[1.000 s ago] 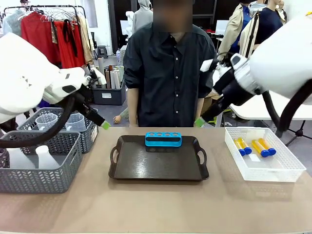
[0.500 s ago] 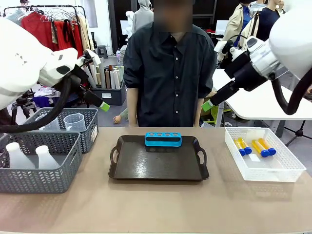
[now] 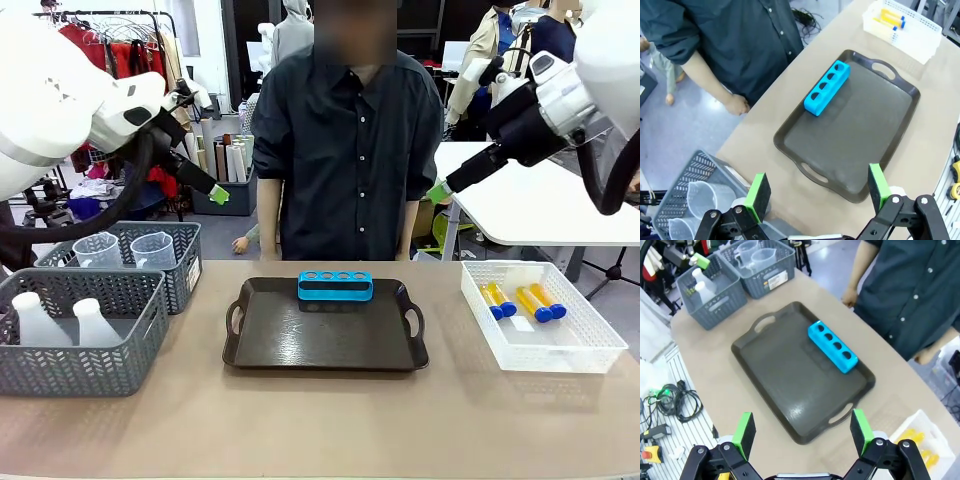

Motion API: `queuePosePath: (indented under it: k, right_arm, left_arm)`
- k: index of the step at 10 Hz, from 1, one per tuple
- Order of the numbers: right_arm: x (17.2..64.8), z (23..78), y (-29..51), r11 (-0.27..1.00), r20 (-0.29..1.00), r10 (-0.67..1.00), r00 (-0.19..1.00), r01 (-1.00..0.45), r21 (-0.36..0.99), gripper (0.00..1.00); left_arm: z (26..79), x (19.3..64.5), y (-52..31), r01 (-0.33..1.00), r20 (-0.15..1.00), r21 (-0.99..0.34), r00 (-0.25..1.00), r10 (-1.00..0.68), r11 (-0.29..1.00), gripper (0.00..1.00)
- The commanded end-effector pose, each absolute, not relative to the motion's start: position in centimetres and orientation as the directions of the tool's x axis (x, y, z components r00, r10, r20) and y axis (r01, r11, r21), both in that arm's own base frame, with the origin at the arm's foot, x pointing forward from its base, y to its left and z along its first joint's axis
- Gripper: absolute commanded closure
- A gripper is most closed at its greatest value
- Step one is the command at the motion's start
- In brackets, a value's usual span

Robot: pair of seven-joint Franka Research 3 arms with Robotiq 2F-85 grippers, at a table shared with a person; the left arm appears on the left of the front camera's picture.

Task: Prepare the laboratory tools.
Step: Pick up one Large Measuring Cup and place it on the Handle tray.

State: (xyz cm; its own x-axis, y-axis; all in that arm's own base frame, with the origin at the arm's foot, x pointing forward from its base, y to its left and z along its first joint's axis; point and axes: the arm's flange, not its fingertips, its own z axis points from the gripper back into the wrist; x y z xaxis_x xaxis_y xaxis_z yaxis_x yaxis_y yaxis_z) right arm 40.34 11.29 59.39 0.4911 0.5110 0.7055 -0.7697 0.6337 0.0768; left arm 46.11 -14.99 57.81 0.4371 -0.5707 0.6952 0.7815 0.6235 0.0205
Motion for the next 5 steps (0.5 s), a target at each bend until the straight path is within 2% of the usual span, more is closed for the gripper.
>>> queuePosePath:
  k: [1, 2, 5]
  right_arm:
    - [41.21, 58.71, 11.36, 0.639, 0.778, 0.472, 0.415, -0.769, 0.023, 0.00]
    - [40.34, 59.39, 11.29, 0.634, 0.706, 0.511, 0.491, -0.770, 0.077, 0.00]
    - [40.34, 59.39, 11.29, 0.634, 0.706, 0.511, 0.491, -0.770, 0.077, 0.00]
  left_arm:
    - [57.81, 45.96, -14.82, 0.782, 0.696, 0.021, 0.435, -0.571, 0.622, 0.00]
    - [57.81, 45.96, -14.82, 0.782, 0.696, 0.021, 0.435, -0.571, 0.622, 0.00]
    - [57.81, 45.96, -14.82, 0.782, 0.696, 0.021, 0.435, -0.571, 0.622, 0.00]
